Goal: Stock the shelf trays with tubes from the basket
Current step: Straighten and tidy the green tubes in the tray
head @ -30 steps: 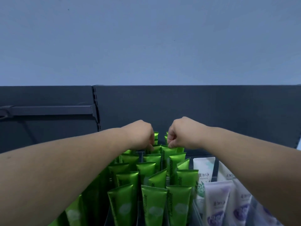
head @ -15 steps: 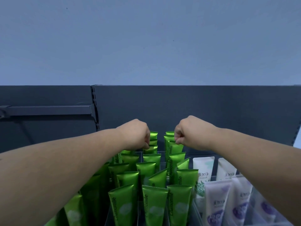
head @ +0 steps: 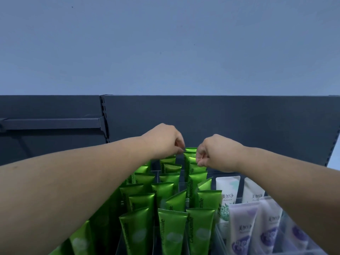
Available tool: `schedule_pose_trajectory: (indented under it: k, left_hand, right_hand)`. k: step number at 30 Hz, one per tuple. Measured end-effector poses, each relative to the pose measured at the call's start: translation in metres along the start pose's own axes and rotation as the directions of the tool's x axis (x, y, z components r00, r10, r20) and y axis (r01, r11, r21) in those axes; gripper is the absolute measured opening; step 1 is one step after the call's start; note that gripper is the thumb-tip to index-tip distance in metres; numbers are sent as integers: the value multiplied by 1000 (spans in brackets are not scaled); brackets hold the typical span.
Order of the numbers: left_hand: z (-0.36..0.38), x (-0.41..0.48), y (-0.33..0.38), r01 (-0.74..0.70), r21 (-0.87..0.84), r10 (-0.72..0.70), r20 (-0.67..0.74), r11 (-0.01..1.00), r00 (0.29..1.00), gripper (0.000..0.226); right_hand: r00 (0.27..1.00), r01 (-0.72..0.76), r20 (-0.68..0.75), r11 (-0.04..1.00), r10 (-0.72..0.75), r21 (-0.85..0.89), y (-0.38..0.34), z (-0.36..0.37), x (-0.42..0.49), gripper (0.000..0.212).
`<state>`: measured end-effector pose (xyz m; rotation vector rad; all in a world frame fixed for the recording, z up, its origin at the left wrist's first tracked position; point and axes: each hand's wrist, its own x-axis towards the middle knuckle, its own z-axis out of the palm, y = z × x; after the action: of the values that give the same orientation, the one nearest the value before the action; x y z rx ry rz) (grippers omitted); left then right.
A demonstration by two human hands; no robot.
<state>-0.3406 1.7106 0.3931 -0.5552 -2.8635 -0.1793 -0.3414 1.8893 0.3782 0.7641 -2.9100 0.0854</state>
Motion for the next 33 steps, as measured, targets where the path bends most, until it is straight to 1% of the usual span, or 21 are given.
schedule_pose_trajectory:
  k: [2,4,6,9,11,16,21,26,30,33]
  left_hand:
    - [3,11,10,-38,41,37,24,998,999,26]
    - [11,21,19,-64,79,57,80,995,995,29]
    - [19,29,25,-62,106,49,119,992,992,26]
    - [27,35,33,-41,156,20,133,987,991,18]
    - [30,35,35,-30,182,5,134,983,991,16]
    - [29,32,29,-18,120,2,136,993,991,16]
    - [26,29,28,-25,96,11,146,995,989,20]
    - [24,24,23,-40,71,31,124,997,992,20]
    - [25,22,20,-16,5,15,97,1000,995,17]
    - [28,23,21,-11,3,11,88,1000,996,16]
  right_hand:
    - [1000,-4,-2,1000,4,18,1,1,0,7]
    - [1000,-3,0,1000,3,18,3,1,-1,7]
    - [1000,9,0,1000,-9,15,3,2,-1,8]
    - [999,37,-5,999,-37,-6,6,3,-1,9]
    - [999,47,-5,999,-47,-24,8,4,-2,10]
    - [998,62,3,995,-62,-80,13,3,-2,12]
    - [997,73,36,991,-69,-115,9,3,1,12]
    - [998,63,-2,994,-64,-92,7,6,2,13]
    - [998,66,-3,994,-67,-87,5,5,3,13]
    - [998,60,-12,996,-61,-70,3,5,3,12]
